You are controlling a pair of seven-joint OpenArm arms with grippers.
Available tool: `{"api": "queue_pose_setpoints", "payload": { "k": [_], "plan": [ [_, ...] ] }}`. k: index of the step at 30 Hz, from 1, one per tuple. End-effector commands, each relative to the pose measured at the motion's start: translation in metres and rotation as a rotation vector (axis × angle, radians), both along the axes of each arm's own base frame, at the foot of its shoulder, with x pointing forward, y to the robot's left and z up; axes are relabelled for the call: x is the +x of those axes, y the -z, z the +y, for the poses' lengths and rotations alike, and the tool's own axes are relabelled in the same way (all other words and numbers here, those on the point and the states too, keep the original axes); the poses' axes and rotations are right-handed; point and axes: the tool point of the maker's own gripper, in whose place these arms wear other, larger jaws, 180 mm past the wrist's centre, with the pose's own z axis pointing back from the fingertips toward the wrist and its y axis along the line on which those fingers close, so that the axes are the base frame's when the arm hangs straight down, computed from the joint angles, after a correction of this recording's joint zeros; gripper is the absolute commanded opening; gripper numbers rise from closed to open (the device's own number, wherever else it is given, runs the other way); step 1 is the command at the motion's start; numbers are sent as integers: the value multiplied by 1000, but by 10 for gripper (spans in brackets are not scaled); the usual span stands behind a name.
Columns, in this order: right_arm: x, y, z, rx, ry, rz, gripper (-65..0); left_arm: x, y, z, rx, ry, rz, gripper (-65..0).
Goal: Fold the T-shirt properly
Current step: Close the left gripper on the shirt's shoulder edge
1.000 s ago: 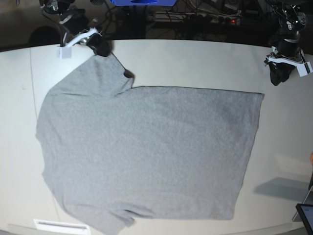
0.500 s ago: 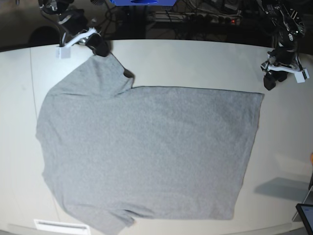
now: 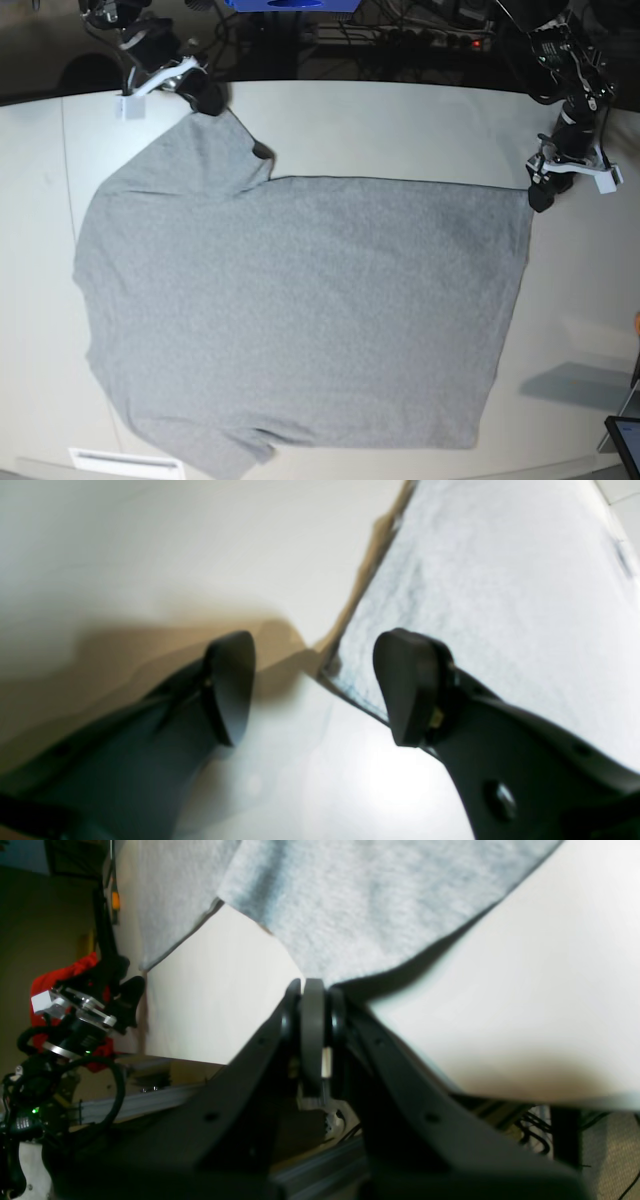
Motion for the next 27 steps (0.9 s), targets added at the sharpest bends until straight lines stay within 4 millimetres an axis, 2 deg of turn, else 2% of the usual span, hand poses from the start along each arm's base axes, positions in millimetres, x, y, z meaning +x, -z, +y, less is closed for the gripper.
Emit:
{"api": "queue_pose_setpoints", "payload": {
  "k": [1,4,14,23,25,27],
  "plan": [
    [2,-6,0,11,3,-25,-647,2,-1,3,7,5,20,-249],
    [2,-6,0,11,3,-25,-647,5,-1,1,4,7,14,-249],
    [3,-7,0,11,3,-27,-647,17,12,-38,-30,105,34,-249],
    [4,-7,0,11,3,-30,-647,17,13,-39,-31,106,36,-254],
    [5,-7,0,11,3,-31,-647,17,13,-39,-31,106,36,-304],
    [4,-5,-1,11,5,-25,-647,17,14,-39,-29,106,38,-403]
  ]
}}
